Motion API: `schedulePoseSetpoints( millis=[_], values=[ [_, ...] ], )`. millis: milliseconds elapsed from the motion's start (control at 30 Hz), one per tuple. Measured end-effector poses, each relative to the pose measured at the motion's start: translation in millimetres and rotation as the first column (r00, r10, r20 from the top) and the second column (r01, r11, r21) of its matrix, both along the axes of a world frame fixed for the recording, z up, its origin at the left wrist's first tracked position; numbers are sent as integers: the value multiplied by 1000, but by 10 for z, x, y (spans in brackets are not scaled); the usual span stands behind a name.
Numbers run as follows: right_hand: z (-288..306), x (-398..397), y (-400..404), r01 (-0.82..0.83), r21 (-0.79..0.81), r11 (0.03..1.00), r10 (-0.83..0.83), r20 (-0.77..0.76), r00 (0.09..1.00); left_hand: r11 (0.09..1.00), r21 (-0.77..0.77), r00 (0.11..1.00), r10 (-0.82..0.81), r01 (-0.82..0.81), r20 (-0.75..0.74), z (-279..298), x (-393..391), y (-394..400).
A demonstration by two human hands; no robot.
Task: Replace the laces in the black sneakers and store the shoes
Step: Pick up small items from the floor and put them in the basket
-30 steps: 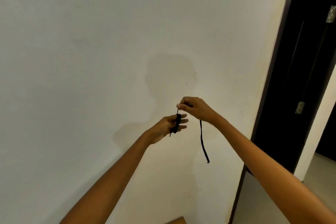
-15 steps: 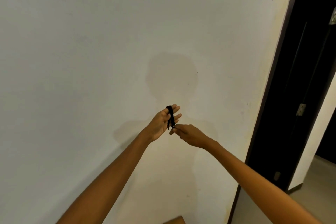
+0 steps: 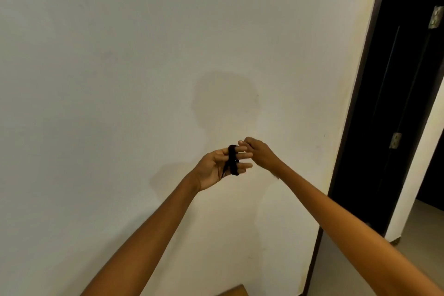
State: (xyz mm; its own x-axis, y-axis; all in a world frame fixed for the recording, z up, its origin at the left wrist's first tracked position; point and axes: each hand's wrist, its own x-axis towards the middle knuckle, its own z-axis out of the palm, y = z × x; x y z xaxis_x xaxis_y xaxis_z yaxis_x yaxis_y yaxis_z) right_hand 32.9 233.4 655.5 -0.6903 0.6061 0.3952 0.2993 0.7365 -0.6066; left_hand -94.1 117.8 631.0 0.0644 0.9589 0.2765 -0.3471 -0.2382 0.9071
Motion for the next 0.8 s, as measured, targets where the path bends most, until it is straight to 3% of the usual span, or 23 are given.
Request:
schedulePoseSetpoints(
  millis=[100,233,367,433,567,667,800],
  values=[
    [-287,1,-75,-18,-50,999,24,121,992,994,36,971,93,-103,219,24,-57,77],
    [-439,-33,-224,-60,-12,998,61,172,983,954,-20,930,297,-300,217,-35,-111,203],
    [-323,-11,-206,-121,122,985,62,403,913,901,-98,904,426,-422,20,-123,-129,279],
    [-224,20,-170,-143,69,987,91,495,864,897,-137,905,402,-420,-137,-156,-117,275],
    [-6,70,-165,-144,62,988,99,459,883,913,-152,846,274,-379,-458,-203,5,255],
    [97,112,-167,-192,170,967,95,457,884,930,-144,840,228,-338,-493,-188,110,255],
    [51,163,-79,-200,168,965,131,352,927,958,-116,866,179,-261,-468,-169,77,240]
  ],
)
